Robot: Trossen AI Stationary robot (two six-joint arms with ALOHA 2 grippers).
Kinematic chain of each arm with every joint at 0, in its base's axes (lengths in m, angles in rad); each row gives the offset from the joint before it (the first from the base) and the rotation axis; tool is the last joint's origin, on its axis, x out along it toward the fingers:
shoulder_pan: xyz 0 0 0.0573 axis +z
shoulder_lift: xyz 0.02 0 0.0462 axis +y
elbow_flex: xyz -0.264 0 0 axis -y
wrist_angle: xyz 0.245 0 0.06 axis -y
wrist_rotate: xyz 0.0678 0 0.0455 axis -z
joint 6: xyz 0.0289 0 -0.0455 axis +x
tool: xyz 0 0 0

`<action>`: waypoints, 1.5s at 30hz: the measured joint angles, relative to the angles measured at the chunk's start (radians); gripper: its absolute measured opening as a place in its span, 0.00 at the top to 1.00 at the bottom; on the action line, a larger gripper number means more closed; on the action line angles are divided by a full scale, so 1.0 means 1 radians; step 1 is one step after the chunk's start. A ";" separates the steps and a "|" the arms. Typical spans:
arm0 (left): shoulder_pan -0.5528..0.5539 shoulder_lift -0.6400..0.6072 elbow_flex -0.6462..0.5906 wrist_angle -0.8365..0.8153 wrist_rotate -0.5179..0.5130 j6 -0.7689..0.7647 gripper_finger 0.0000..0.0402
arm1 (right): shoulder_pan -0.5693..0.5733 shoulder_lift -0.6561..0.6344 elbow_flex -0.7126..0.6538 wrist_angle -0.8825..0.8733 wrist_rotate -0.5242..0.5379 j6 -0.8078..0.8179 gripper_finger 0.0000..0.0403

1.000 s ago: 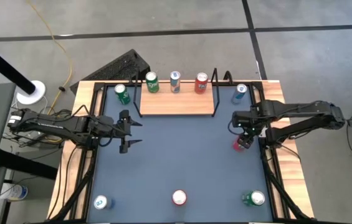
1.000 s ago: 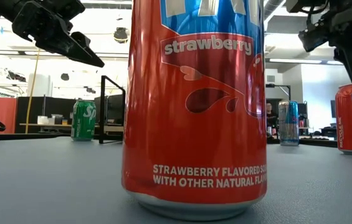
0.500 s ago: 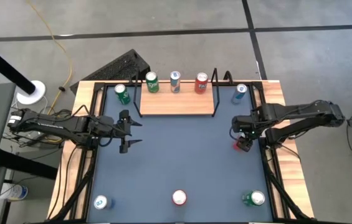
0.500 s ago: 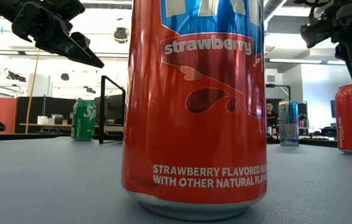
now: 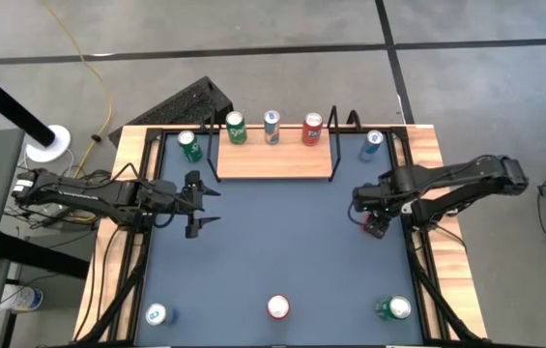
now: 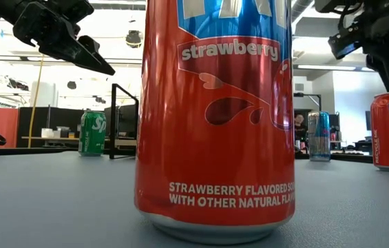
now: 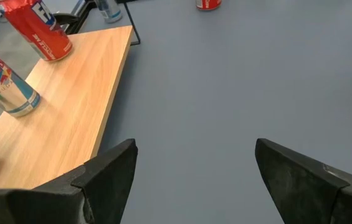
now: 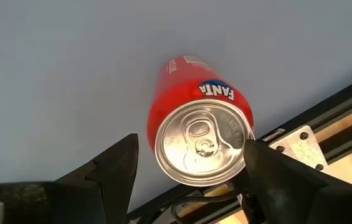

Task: Place canned beverage on shelf
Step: Put the top orange soda can on the shelf aligned with the other orange soda can

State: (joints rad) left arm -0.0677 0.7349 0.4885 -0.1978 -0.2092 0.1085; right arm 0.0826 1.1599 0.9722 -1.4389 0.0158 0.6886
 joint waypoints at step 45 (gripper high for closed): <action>0.000 0.000 0.000 -0.018 0.000 0.005 0.21 | -0.081 -0.041 -0.113 0.054 -0.013 -0.074 0.27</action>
State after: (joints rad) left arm -0.0676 0.7349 0.4885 -0.2157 -0.2089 0.1139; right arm 0.0018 1.1187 0.8596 -1.3847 0.0027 0.6147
